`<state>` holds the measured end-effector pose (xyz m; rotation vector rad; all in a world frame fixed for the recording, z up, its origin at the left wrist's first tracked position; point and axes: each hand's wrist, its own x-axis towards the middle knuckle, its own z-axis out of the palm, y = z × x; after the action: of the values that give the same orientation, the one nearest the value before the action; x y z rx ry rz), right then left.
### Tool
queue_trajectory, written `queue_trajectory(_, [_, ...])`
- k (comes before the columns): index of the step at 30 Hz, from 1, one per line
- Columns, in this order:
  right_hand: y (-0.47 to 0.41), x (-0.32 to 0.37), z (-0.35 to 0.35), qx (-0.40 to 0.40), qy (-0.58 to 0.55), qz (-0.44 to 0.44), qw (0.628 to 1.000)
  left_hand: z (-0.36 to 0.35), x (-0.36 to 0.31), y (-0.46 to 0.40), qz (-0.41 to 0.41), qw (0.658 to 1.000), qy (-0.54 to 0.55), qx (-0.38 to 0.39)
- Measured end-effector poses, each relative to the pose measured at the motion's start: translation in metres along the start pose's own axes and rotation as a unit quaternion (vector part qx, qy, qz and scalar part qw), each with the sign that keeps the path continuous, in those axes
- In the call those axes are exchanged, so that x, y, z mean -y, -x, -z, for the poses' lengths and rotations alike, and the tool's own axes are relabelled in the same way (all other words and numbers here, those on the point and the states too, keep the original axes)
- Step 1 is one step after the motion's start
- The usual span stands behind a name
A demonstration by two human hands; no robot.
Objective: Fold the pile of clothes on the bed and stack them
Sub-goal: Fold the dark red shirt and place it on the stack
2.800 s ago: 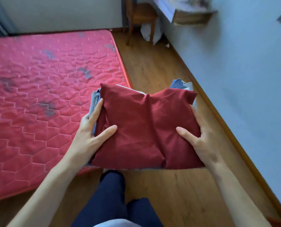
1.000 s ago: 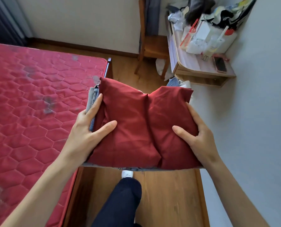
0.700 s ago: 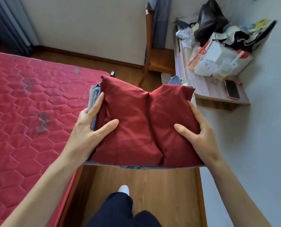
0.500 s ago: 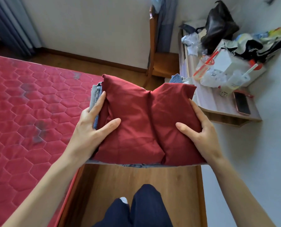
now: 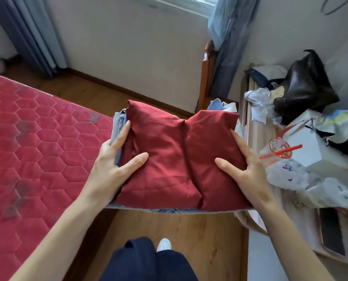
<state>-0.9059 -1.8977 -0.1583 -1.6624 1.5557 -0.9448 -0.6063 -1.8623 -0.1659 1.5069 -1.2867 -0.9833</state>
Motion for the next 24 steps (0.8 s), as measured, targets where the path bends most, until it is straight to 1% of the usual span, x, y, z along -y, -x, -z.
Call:
queue_trajectory(4, [-0.079,-0.002,0.0,0.042,0.013,0.01,0.999,-0.011,-0.001,-0.055,0.017,0.999,0.0,-0.033])
queue_trajectory(8, [-0.158,-0.004,-0.017,0.075,0.015,0.02,0.997,-0.009,0.006,-0.123,0.029,0.998,-0.009,-0.057])
queue_trajectory(17, [-0.322,0.013,-0.06,0.076,0.008,0.037,0.996,0.016,0.001,-0.278,0.025,0.996,-0.004,-0.081])
queue_trajectory(24, [-0.429,0.016,-0.087,0.112,0.019,0.042,0.993,0.028,0.004,-0.371,0.049,0.993,-0.02,-0.102])
